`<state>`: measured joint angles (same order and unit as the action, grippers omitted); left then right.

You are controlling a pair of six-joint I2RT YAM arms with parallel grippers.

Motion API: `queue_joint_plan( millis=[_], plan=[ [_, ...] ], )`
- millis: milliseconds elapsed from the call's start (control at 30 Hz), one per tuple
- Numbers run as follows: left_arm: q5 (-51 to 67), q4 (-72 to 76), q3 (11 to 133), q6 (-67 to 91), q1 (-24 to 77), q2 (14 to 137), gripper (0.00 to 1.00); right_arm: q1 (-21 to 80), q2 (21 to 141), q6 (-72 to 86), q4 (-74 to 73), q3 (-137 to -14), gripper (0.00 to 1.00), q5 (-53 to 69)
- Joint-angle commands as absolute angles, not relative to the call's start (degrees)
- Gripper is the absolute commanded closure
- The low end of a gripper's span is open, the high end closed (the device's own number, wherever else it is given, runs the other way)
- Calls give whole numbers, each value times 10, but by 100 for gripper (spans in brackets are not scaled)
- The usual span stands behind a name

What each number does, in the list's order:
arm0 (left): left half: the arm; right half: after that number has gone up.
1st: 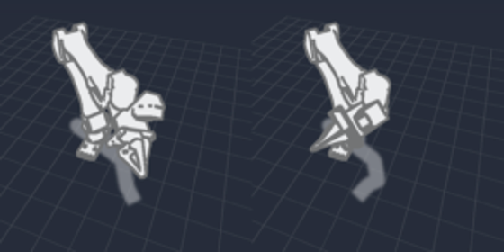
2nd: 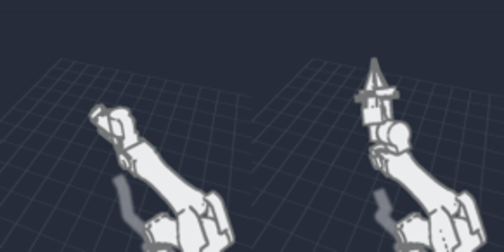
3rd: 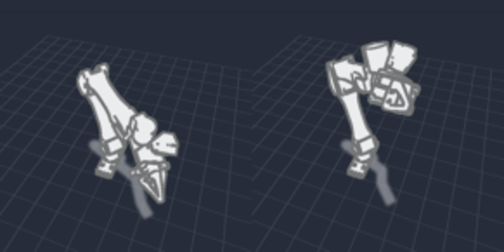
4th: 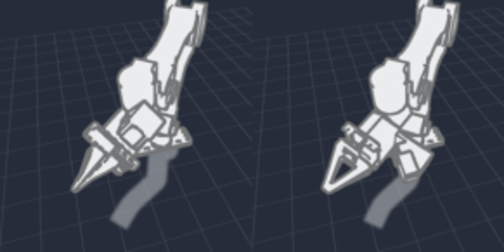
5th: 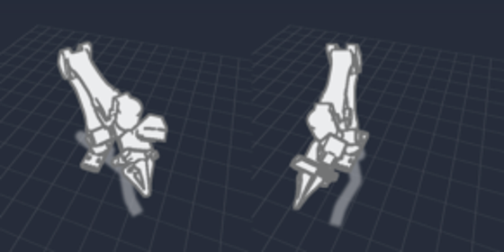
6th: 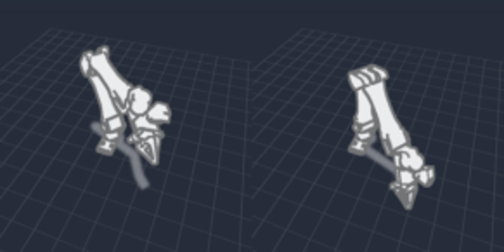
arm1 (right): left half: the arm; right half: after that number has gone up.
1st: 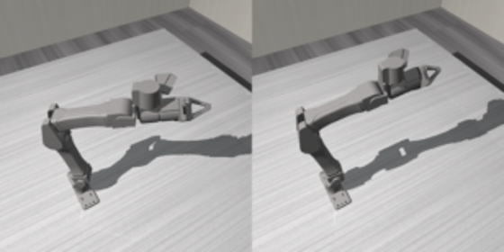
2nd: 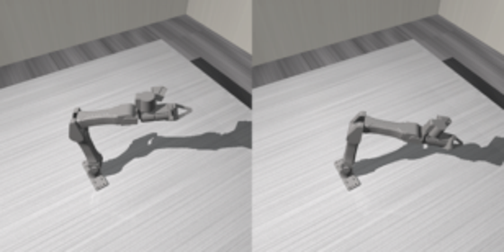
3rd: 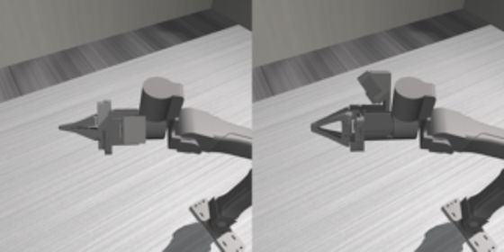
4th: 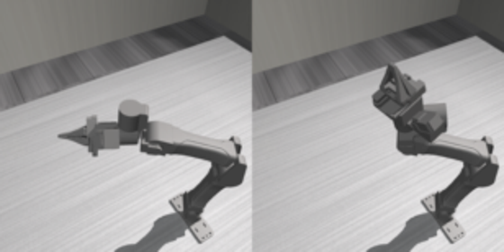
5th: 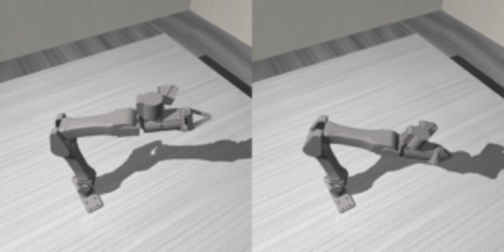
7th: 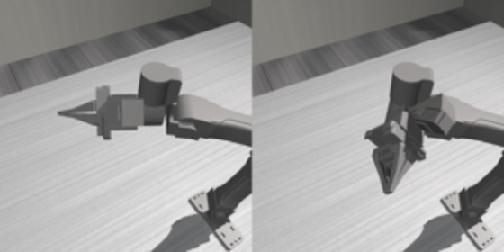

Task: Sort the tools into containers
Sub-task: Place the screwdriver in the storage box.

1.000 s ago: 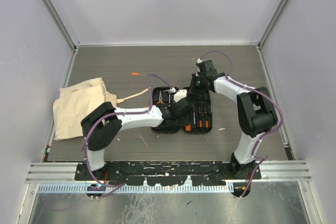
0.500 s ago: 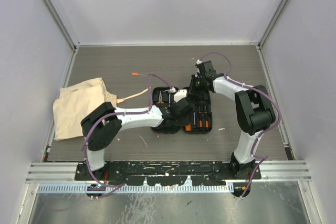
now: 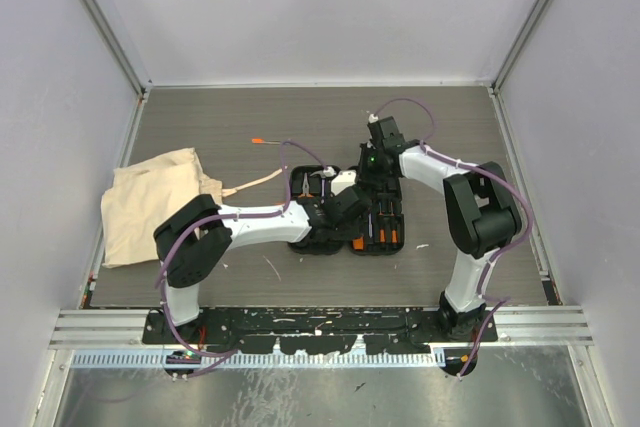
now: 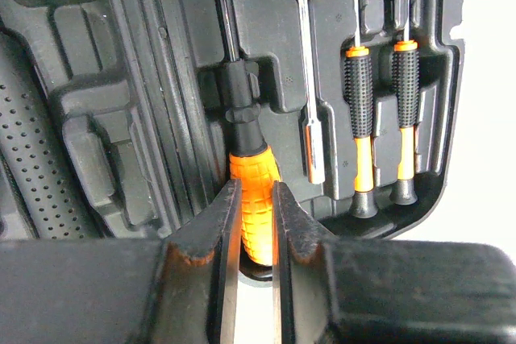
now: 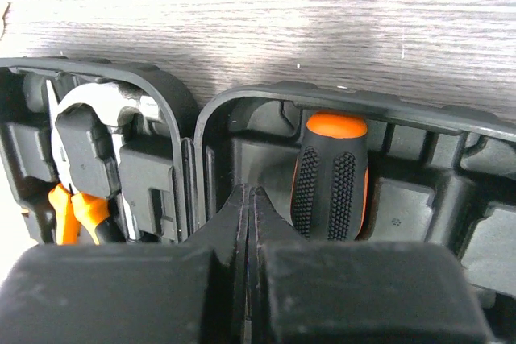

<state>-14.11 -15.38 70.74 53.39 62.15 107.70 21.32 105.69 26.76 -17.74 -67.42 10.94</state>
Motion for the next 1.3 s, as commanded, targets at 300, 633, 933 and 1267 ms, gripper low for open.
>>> queue_joint_plan(
  millis=[300,633,933,1267],
  plan=[
    [-123,-165,647,544,628,1079,87,272,1117,255,-263,-674,99,-9],
    [-119,-166,636,548,629,1080,97,293,1144,252,-281,-656,99,-45],
    [-115,-182,638,563,628,1105,100,293,1135,256,-261,-638,99,-34],
    [-88,-203,636,586,628,1166,100,292,1102,263,-254,-636,99,-8]
  ],
)
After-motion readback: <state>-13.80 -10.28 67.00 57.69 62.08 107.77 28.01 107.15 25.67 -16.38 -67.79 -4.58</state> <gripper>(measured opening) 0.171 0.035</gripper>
